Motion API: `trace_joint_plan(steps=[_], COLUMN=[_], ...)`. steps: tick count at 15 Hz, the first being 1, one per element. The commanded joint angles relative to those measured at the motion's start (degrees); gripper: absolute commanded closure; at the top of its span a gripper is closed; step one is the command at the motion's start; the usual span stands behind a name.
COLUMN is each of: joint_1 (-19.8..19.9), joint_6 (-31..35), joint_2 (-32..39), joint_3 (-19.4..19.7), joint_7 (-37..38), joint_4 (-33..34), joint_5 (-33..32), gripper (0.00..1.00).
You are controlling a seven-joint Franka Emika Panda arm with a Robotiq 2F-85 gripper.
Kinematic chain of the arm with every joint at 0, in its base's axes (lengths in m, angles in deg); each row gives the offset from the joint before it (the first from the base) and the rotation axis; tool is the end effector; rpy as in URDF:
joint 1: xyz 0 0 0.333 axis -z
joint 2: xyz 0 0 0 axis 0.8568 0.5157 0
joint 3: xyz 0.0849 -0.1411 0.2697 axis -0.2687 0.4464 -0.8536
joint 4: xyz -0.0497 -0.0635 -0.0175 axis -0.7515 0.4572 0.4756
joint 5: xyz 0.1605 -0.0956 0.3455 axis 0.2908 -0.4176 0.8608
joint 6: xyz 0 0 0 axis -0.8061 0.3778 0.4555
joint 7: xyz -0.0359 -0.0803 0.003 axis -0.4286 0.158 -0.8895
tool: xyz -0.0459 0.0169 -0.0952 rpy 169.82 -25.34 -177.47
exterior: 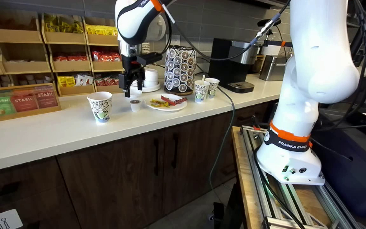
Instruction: Pick up the coffee pod and put it on the coffee pod rack
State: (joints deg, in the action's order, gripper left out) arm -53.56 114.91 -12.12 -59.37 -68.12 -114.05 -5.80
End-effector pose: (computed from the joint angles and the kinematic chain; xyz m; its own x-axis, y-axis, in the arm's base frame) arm 0.6022 -0.1243 0.3084 0.9889 -0.1481 0.0119 -0.1484 -0.9881 0.0403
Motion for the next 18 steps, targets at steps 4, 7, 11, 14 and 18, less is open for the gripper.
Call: trace_joint_plan(steps=[4,7,11,14,18], joint_1=[0.60,1.16,2.04,2.55,2.77], joint_6=[-2.50,-3.45,-3.67,-4.53,-6.33], joint_2=[9.33,10.72,11.26,11.35,10.44], joint_3=[0.06,0.33,0.58,0.42,0.20], joint_7=[2.10,2.25,2.44,2.29,2.07], joint_4=[8.43,9.48,9.45,9.65,9.83], joint_5=[-0.97,-0.77,-0.35,-0.04,0.33], gripper=[0.00,0.00,0.00,0.34,0.65])
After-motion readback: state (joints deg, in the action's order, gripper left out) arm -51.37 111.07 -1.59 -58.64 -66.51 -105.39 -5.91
